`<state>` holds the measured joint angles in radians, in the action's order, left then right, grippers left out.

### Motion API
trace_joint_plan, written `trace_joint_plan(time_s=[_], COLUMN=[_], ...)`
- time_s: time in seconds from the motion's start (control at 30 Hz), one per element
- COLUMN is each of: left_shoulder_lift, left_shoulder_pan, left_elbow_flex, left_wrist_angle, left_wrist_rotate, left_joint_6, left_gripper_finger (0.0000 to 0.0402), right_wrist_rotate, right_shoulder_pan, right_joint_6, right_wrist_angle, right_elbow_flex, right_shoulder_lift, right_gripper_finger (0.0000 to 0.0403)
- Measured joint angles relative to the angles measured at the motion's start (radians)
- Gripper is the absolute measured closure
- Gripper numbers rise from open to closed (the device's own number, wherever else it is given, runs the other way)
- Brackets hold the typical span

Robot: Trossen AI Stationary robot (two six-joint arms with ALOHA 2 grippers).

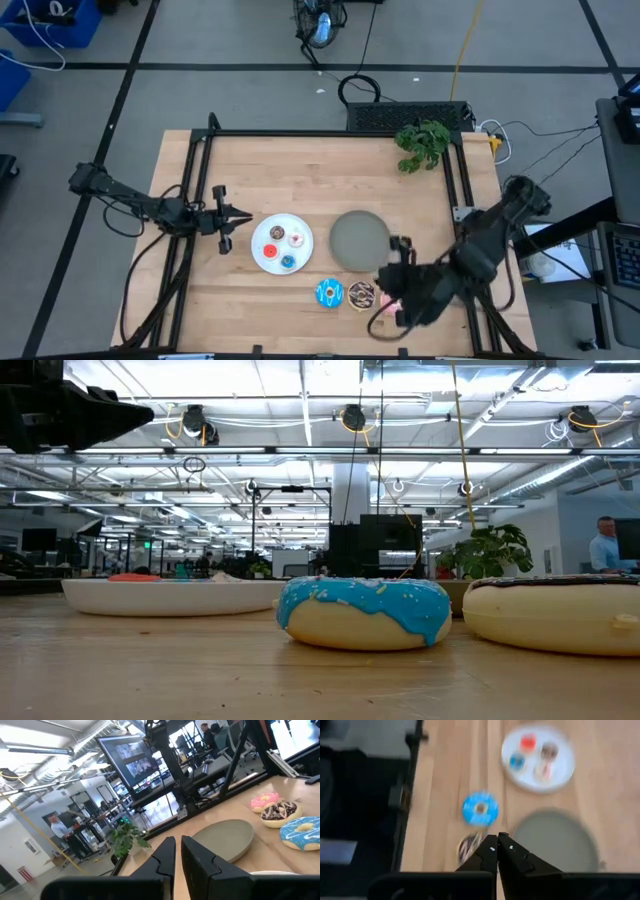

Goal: Pick & Place donuts
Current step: Put the big pink donut on the gray plate

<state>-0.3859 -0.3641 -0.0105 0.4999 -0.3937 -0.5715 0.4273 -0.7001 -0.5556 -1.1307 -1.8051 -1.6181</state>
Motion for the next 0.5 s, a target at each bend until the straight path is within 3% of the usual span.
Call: trace_joint_plan(time_s=[0.2, 0.5], left_shoulder_lift=[0.0, 0.0], left_shoulder_pan=[0.0, 0.0], left_elbow_flex=[0.0, 0.0], left_wrist_angle=[0.0, -0.001], left_wrist_rotate=[0.0, 0.0], left_joint_6=[-0.007, 0.034], left_gripper_finger=[0.0364, 0.0364], right_wrist_rotate=[-0.024, -0.119], right_shoulder_pan=[-0.036, -0.026], right_joint_6=[-0.184, -0.296], right_wrist_angle=[-0.089, -0.174], right_elbow_flex=[-0.014, -0.014], right_shoulder_lift=[-0.083, -0.2], right_gripper_finger=[0.0403, 0.0402])
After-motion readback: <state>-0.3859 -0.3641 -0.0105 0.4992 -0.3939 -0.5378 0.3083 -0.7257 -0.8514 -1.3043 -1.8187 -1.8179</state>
